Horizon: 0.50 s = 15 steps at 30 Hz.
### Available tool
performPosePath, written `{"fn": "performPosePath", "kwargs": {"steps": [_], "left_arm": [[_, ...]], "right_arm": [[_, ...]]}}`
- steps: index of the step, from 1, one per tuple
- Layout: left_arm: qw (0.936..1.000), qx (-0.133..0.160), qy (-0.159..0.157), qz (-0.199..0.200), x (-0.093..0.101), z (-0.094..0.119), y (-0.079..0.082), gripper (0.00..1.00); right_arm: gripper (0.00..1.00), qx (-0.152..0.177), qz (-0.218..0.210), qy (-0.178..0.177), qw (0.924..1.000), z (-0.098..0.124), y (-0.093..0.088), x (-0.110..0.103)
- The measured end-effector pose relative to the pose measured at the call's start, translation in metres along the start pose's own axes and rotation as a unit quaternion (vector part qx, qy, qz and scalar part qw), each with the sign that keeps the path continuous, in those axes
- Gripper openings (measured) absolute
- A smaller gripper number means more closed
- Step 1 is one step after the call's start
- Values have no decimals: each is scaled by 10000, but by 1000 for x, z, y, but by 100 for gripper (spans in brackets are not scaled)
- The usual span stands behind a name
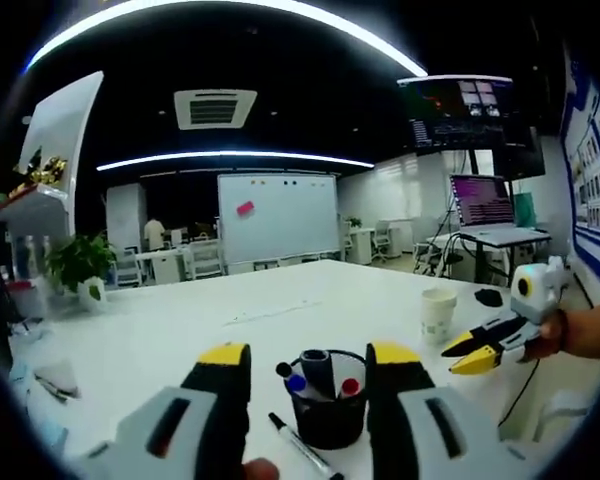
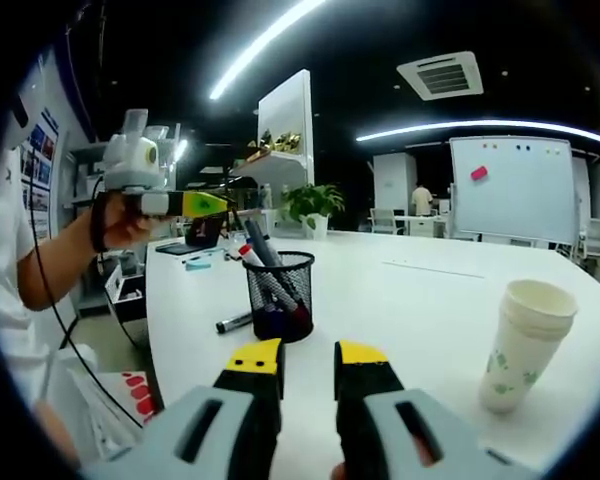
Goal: Place the scattered laser pointers and whiteboard markers into the pen holder and stack the scattered paper cups together
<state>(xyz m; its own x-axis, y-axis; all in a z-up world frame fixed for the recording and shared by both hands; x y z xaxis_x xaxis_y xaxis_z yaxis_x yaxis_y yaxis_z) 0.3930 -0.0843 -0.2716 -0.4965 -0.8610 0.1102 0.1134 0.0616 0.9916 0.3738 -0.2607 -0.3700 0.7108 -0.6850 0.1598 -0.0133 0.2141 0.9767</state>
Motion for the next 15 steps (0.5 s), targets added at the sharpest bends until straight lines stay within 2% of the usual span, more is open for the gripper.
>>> {"fn": "performPosePath", "kwargs": {"steps": [10,15], "left_arm": [[9998,11,191,-53,-6,3,-4,46],[9997,18,251,-28,-10,5,-6,46]], "right_arm": [[19,-33,78,-99,9999,-1,-3,5],[19,9,43,-105,9999,0,2,8]]}}
Point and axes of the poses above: the point that each gripper's makers call its tool centre point, and the gripper's own axes: z roughly backward along the fingers, x roughly to its right, y roughly out of its top, the point moved 1 cm from there along z, roughly backward along the fingers, and after that the axes turned 10 degrees about z, right-handed, at the moved point
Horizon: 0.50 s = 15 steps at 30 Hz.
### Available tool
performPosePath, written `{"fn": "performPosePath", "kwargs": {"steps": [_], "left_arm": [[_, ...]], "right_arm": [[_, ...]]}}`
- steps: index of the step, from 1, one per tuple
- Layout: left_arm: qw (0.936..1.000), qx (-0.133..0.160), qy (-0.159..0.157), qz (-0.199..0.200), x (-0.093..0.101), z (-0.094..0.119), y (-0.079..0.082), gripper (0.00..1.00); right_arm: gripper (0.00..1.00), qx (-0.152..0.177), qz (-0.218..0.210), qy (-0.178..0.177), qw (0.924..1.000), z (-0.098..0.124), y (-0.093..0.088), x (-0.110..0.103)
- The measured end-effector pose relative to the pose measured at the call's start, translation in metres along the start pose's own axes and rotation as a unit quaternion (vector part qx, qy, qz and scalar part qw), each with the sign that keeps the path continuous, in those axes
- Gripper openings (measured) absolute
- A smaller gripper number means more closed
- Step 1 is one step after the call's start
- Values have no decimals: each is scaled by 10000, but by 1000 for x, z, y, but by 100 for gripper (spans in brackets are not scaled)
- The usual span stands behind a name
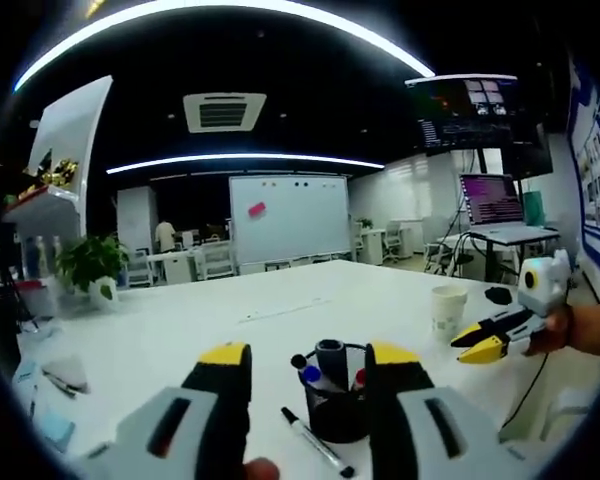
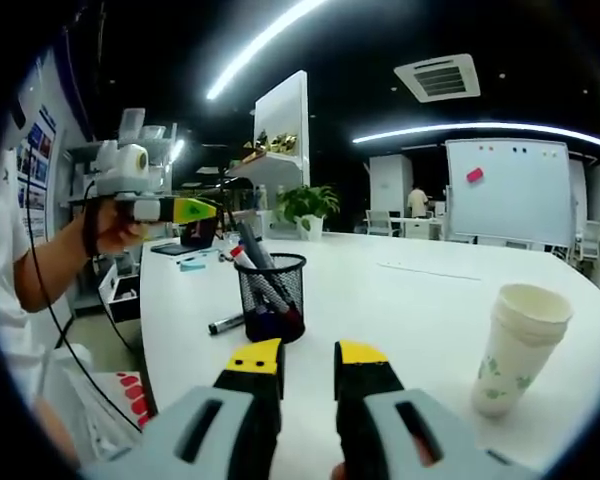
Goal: Place the scattered laser pointers and whiteboard markers into the pen holder and stack the scattered paper cups together
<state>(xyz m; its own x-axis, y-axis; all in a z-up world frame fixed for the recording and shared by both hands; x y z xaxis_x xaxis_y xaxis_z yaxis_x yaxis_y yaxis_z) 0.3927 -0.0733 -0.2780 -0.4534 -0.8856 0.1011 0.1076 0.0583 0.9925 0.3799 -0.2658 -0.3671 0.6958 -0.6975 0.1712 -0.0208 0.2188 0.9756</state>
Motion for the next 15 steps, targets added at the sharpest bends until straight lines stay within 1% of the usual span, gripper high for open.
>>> {"fn": "performPosePath", "kwargs": {"steps": [7,11,15], "left_arm": [[9999,-101,91,43,-4,2,-13,46],[9998,-128,134,104,-5,3,-17,46],[9995,-128,273,12,-10,3,-22,46]], "right_arm": [[19,-36,60,44,10000,0,-2,-4],[19,6,-1,-25,10000,2,-1,1],[19,19,11,-33,10000,2,0,2]]}}
Point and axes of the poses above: the point that each gripper's makers call its tool centre point, and the gripper's own axes: z roughly backward along the fingers, x roughly to its right, y roughly out of its top, the point moved 1 cm from there along z, roughly backward along the fingers, and after that the axes turned 10 degrees about z, right-handed, at the moved point
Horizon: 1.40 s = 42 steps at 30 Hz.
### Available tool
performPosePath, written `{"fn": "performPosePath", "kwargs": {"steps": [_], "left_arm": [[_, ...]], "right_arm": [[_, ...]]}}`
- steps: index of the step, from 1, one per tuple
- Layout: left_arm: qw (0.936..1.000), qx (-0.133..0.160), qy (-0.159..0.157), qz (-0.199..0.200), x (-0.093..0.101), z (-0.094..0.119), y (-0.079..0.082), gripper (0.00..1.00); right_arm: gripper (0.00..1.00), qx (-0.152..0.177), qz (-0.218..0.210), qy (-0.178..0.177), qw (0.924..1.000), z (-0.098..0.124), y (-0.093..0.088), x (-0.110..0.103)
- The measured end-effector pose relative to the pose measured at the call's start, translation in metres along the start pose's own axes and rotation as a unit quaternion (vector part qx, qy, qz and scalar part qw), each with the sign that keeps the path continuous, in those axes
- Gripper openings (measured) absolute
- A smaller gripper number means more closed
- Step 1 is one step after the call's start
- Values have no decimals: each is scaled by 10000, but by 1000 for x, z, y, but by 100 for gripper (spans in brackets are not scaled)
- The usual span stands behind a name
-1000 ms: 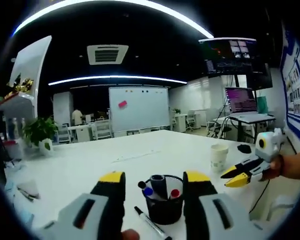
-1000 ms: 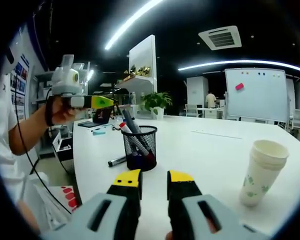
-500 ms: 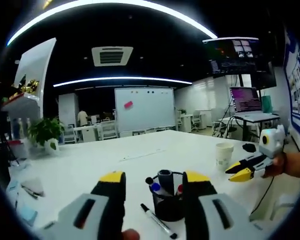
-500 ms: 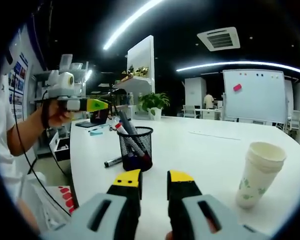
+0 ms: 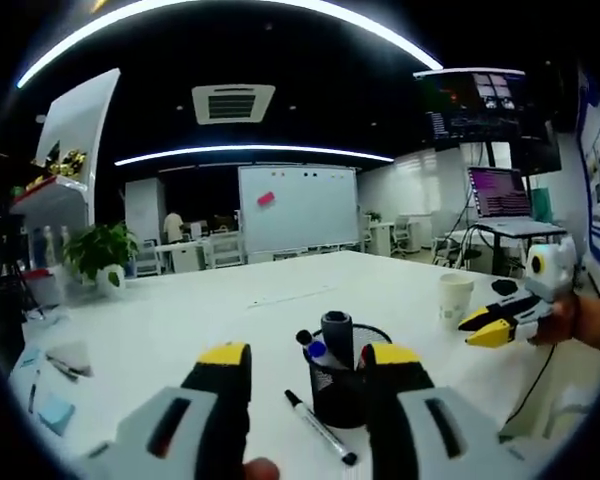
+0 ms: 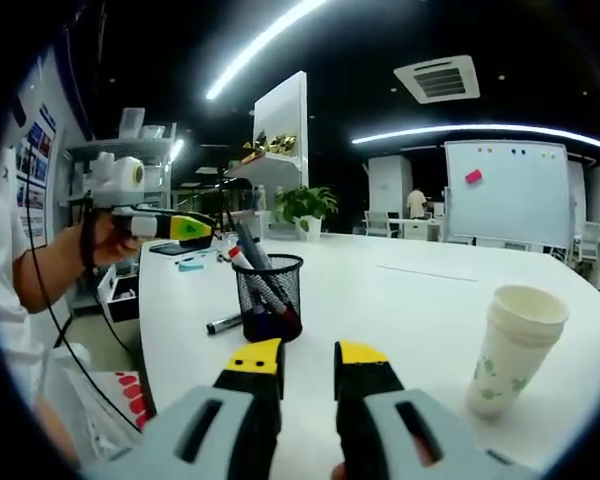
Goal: Place the scattered laser pointers and whiteboard markers into the pen holder and stack the scattered paper cups together
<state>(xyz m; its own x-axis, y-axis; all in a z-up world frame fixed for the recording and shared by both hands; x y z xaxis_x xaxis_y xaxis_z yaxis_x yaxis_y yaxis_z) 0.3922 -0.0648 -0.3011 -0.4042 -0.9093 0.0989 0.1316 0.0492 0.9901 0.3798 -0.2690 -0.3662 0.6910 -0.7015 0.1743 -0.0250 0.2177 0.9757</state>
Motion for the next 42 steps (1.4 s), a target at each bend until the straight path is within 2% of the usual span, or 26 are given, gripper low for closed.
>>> {"fn": "performPosePath", "kwargs": {"steps": [7,11,16,22,42], "left_arm": [[9998,17,219,26,-8,0,-4,47],[9994,0,346,92,-11,1,-10,47],[9991,-100,387,100,-13,1,-19,47],[9991,-132,413,26,-15,2,-23,46],[9985,-289,390,242,-16,-6,-43,47]], "right_arm": [[19,-6,43,29,10000,0,1,-1],[19,22,30,-75,10000,2,3,8],[19,76,7,-127,9999,3,6,11],[19,36,29,-110,9999,4,4,8],[19,-25,61,-181,9998,5,3,10]]}}
Point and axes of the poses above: the point that each gripper's makers call its tool centre point, and the gripper's own axes: z roughly backward along the fingers, x roughly to its right, y roughly out of its top, the point moved 1 cm from there along z, roughly backward along the fingers, and after that the axes turned 10 degrees about z, right-handed, at the moved point
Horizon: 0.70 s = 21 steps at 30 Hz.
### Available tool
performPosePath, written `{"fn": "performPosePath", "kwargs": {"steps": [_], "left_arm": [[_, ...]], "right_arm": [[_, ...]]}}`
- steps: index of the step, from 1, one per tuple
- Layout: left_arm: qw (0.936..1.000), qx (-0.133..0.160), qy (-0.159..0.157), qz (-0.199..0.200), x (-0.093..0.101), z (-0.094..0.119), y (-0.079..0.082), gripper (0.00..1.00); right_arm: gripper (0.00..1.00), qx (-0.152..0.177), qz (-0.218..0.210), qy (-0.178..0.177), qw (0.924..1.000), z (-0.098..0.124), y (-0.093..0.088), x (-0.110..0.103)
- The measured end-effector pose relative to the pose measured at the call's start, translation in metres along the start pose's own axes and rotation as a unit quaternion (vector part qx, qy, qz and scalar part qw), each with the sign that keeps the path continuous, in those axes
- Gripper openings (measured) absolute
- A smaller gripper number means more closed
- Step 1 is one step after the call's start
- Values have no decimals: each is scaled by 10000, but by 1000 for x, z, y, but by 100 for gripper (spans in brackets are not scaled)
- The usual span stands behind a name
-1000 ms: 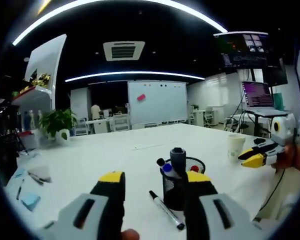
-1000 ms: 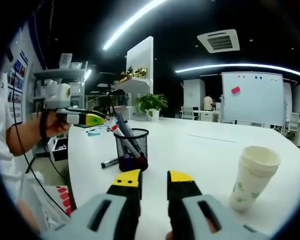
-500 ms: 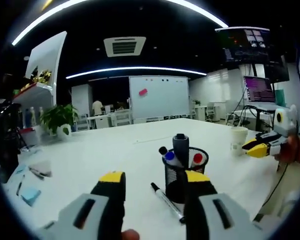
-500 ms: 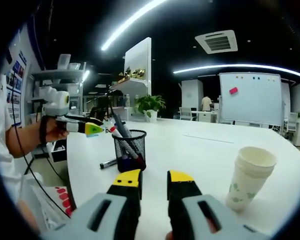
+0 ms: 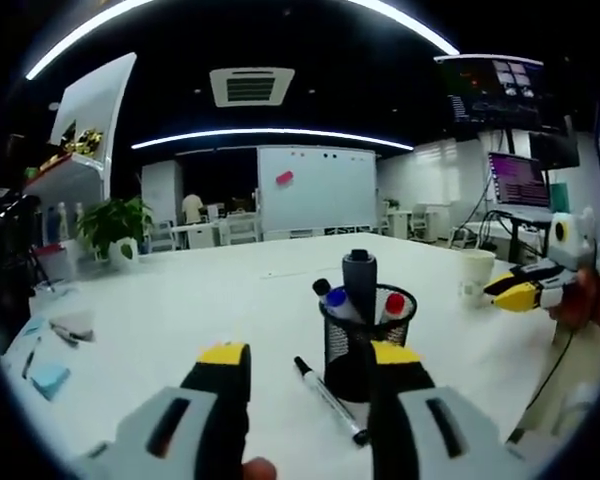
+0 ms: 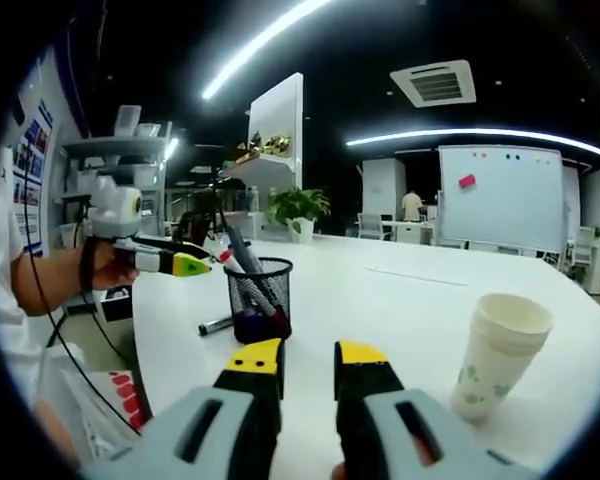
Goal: Place the scattered laser pointers and whiteboard markers into the pen holder and stack the scattered paper cups together
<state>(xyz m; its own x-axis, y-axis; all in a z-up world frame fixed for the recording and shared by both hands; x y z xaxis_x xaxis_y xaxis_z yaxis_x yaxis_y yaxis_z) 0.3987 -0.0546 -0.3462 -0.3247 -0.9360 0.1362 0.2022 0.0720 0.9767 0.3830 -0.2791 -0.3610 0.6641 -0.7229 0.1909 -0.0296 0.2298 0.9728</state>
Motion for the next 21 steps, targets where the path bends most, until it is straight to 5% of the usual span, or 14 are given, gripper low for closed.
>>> {"fn": "performPosePath", "kwargs": {"steps": [21], "left_arm": [[9993,-352,-50,108,6,-8,-26,49]], "right_arm": [[19,-40,-8,-108,9999,2,-2,2]]}}
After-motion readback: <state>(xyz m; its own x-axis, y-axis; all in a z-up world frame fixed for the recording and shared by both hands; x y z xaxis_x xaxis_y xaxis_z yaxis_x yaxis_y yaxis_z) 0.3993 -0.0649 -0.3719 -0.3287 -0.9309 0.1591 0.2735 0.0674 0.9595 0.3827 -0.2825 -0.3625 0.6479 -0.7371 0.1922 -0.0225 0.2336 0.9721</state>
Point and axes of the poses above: the point that each gripper's makers call its tool centre point, and the gripper's own axes: z roughly backward along the fingers, x roughly to its right, y roughly out of its top, the point moved 1 cm from there along z, roughly backward along the fingers, and after that the axes turned 10 degrees about z, right-handed, at the moved point
